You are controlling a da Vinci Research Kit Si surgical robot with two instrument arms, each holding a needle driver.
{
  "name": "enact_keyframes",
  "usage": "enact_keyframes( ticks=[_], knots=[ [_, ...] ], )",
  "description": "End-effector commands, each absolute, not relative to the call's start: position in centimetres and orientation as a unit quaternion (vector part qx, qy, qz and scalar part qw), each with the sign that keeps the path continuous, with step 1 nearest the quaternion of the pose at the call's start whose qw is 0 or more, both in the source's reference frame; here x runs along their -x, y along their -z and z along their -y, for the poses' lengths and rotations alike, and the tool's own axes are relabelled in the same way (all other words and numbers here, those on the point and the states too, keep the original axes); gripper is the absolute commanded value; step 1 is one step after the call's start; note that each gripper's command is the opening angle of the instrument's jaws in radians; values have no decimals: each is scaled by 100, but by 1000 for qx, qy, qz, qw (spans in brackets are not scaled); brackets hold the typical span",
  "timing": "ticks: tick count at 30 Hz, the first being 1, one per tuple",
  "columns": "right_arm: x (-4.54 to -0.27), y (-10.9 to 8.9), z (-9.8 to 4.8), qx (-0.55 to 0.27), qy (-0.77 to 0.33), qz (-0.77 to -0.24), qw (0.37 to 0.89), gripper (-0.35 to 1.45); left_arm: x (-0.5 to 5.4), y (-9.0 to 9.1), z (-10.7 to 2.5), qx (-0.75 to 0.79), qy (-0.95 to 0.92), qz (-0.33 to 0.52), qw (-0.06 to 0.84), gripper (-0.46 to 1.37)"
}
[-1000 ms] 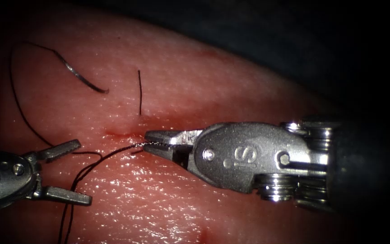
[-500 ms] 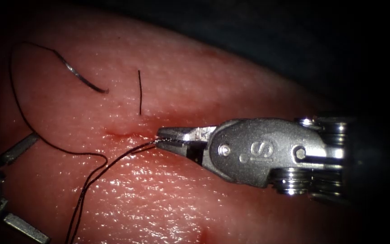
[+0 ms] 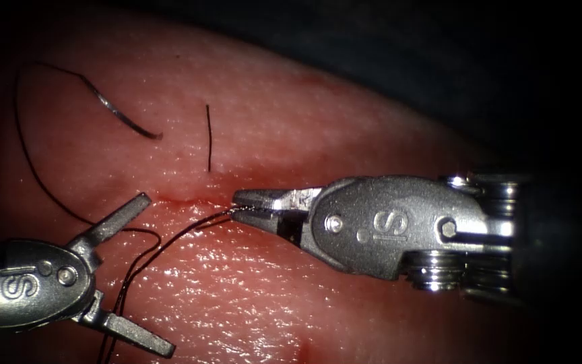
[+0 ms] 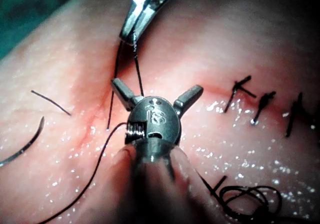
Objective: Wound Closure
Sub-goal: Grasp the suture with the right gripper and pass more suture to the left gripper.
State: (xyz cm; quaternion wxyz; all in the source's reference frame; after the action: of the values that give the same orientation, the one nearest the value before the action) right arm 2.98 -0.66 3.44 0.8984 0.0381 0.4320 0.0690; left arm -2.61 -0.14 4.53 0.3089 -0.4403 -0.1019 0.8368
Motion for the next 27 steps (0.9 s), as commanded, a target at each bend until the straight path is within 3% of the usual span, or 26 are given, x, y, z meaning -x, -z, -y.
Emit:
enact_keyframes(
  ticks=[1, 2, 6, 12, 21, 24, 25, 27],
  knots=[
    [-297, -343, 65, -35, -72, -436, 897, -35, 262, -457, 17, 442, -833, 114, 312, 81],
    [-296, -341, 64, -33, -74, -439, 895, -35, 265, -463, 20, 442, -830, 124, 317, 61],
    [-296, -337, 61, -31, -78, -443, 893, -35, 271, -479, 28, 445, -818, 147, 333, 15],
    [-296, -337, 60, -29, -80, -444, 892, -35, 272, -504, 34, 444, -812, 173, 336, 2],
    [-294, -337, 59, -28, -80, -446, 891, -35, 260, -535, 58, 404, -832, 205, 321, 45],
    [-294, -337, 59, -28, -80, -446, 891, -35, 255, -544, 66, 388, -840, 213, 315, 68],
    [-293, -337, 59, -28, -80, -446, 891, -35, 250, -549, 68, 382, -843, 217, 310, 88],
    [-293, -337, 59, -28, -79, -447, 891, -35, 246, -551, 69, 382, -843, 219, 308, 96]
  ],
)
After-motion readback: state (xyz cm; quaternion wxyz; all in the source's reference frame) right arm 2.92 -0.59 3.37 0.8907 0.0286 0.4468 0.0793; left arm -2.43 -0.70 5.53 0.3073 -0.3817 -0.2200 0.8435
